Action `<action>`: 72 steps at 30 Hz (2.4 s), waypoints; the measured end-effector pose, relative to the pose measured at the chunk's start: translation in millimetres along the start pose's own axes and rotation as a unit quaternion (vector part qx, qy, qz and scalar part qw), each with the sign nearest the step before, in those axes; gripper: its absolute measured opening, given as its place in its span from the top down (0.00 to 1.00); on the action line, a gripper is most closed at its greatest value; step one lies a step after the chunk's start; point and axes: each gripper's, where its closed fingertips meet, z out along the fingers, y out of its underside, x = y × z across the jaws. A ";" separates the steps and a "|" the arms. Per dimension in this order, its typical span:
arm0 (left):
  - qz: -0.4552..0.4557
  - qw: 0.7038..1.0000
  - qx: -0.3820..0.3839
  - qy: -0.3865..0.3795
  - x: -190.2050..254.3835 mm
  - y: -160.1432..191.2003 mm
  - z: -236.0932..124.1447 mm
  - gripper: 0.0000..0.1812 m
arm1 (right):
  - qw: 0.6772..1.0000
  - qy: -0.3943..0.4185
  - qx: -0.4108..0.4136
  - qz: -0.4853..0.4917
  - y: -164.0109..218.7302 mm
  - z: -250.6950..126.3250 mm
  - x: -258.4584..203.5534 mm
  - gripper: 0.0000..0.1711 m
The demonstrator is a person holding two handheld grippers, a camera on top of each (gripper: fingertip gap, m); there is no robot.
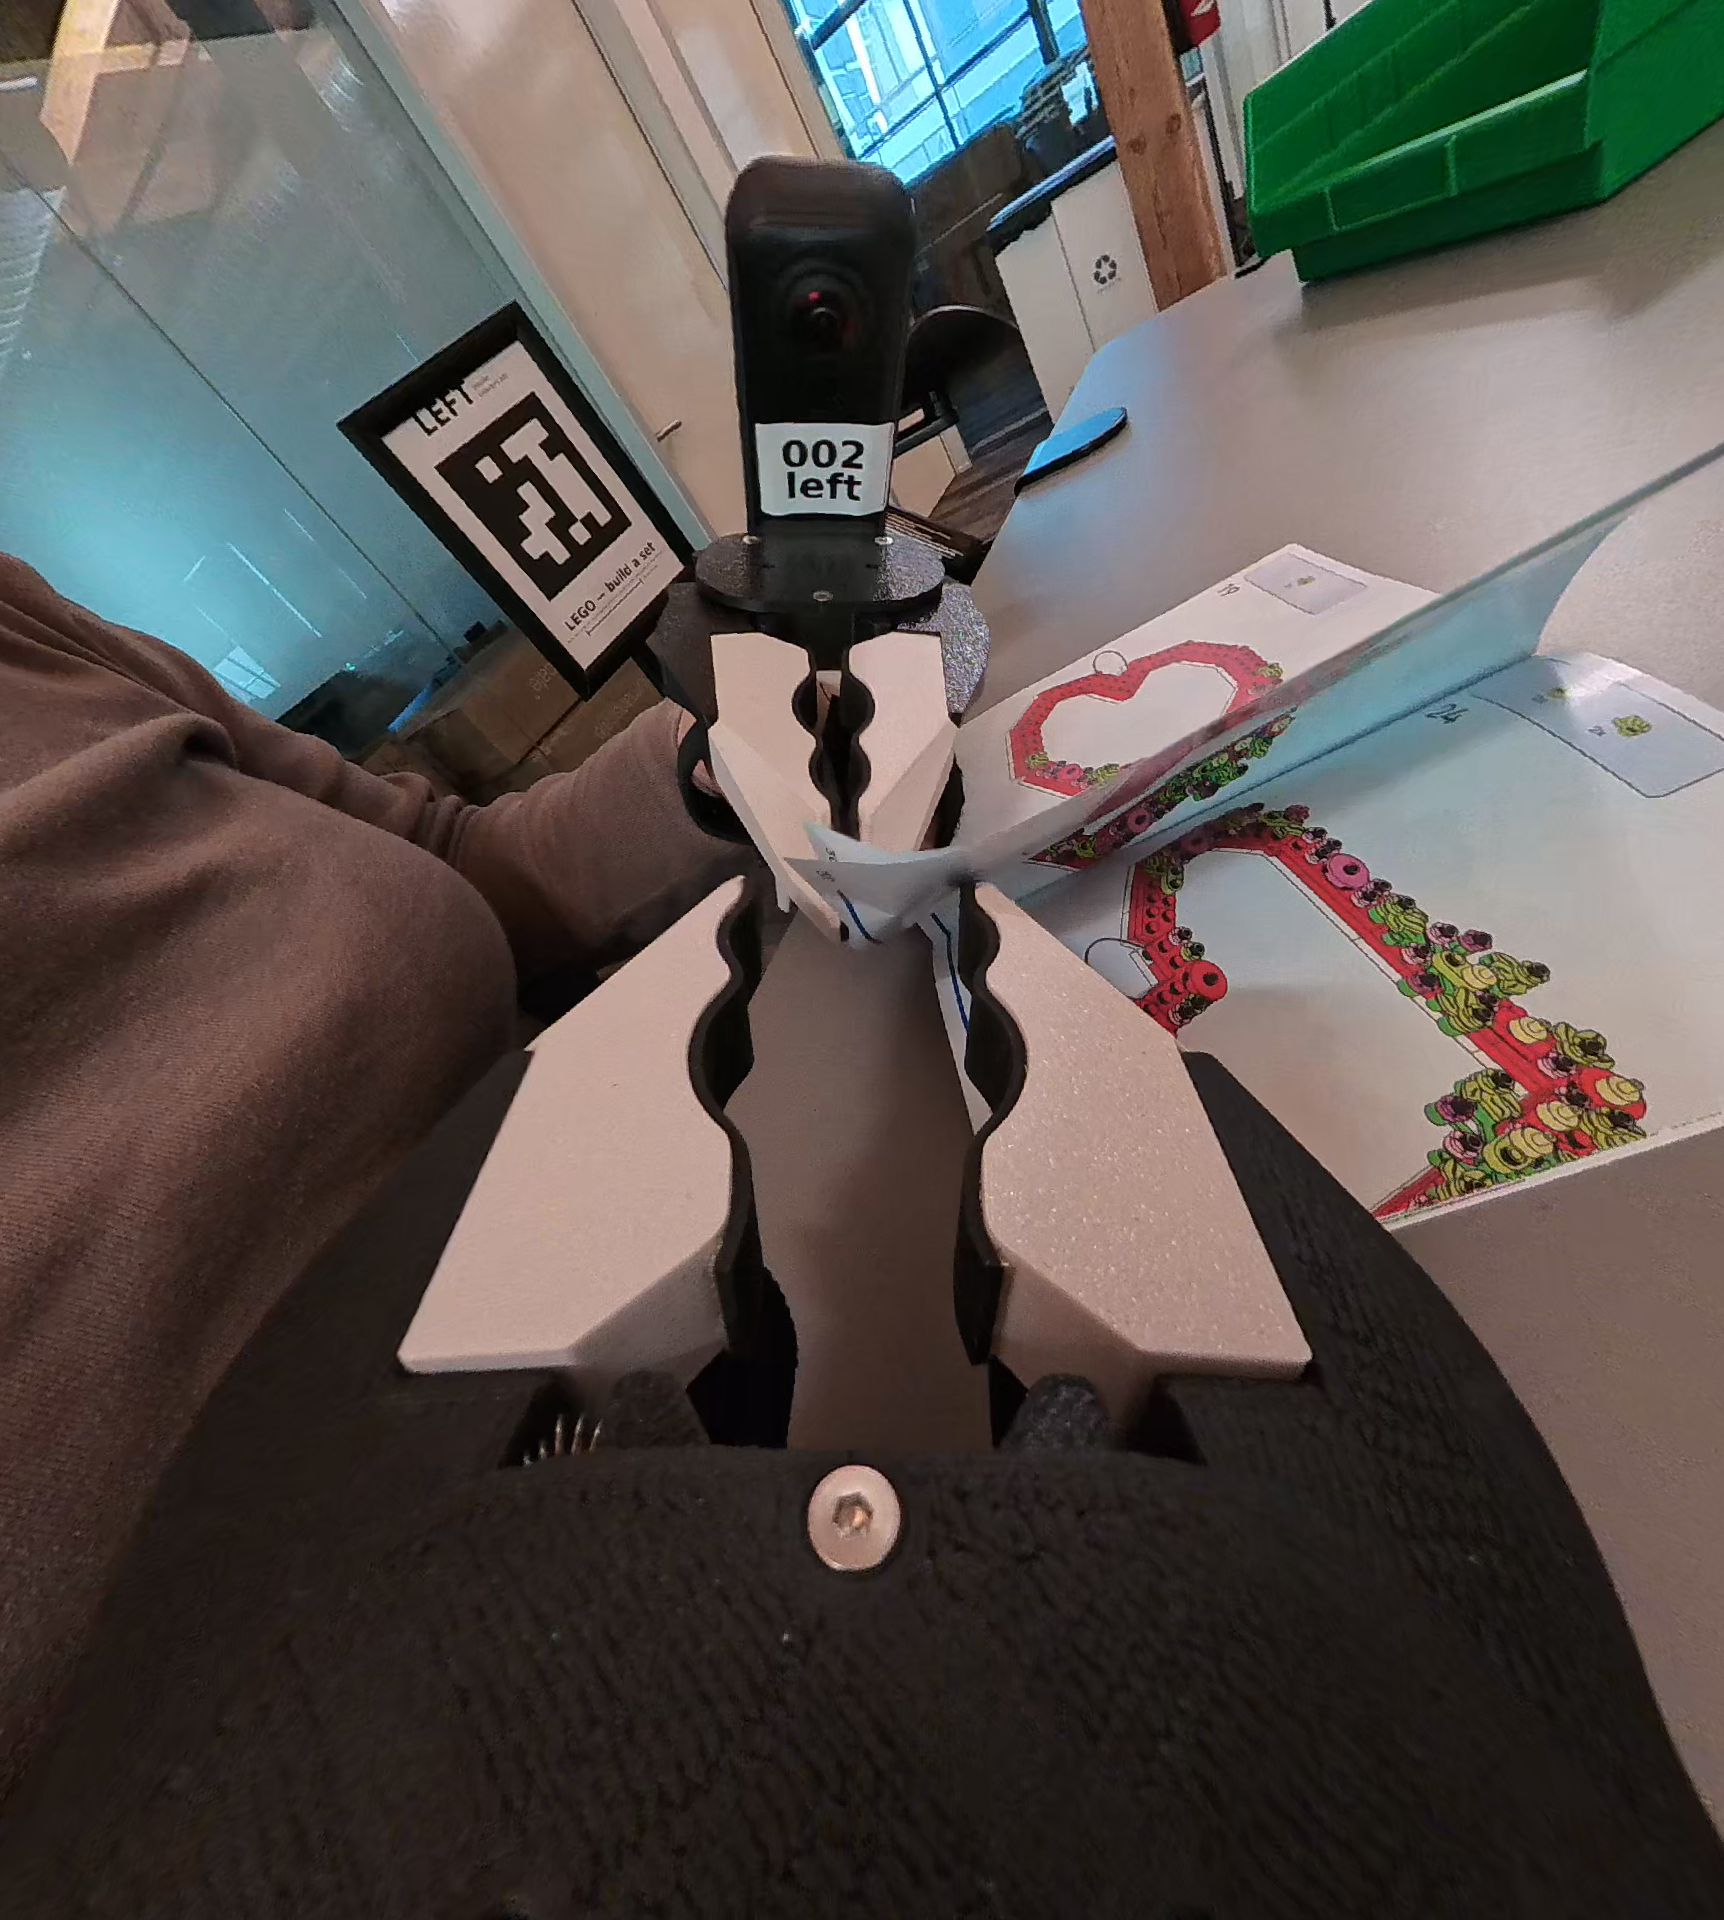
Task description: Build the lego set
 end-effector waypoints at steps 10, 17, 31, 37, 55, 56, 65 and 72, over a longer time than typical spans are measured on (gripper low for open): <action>-0.005 1.000 -0.005 0.003 -0.2 1.2 0.8 1.00 | 1.000 -0.009 0.004 0.015 -0.9 -0.3 -1.5 0.79; 0.000 1.000 -0.017 -0.001 -0.4 4.3 3.3 1.00 | 0.998 -0.025 0.006 0.052 -0.5 -2.8 -2.1 0.80; 0.001 1.000 -0.024 0.003 0.9 6.0 4.8 1.00 | 0.996 -0.039 -0.001 0.075 2.0 -5.5 -3.1 0.89; 0.003 1.000 -0.022 0.003 1.4 5.2 4.7 1.00 | 0.997 -0.035 -0.001 0.071 2.2 -6.1 -2.1 0.93; -0.076 0.952 0.186 -0.230 -28.4 -6.4 -95.2 1.00 | 0.996 0.023 -0.054 0.067 16.2 -14.0 9.9 0.98; -0.080 0.947 0.193 -0.243 -28.9 -2.9 -101.3 1.00 | 0.996 0.027 -0.057 0.069 17.3 -15.4 11.0 0.98; 0.121 0.918 0.079 -0.368 -16.0 8.2 -92.8 0.80 | 0.992 0.069 -0.083 0.068 25.0 -21.7 21.6 0.95; 0.281 0.896 0.012 -0.343 -7.4 -16.4 -13.4 0.63 | 0.998 0.029 -0.038 0.047 9.7 -12.2 8.4 0.95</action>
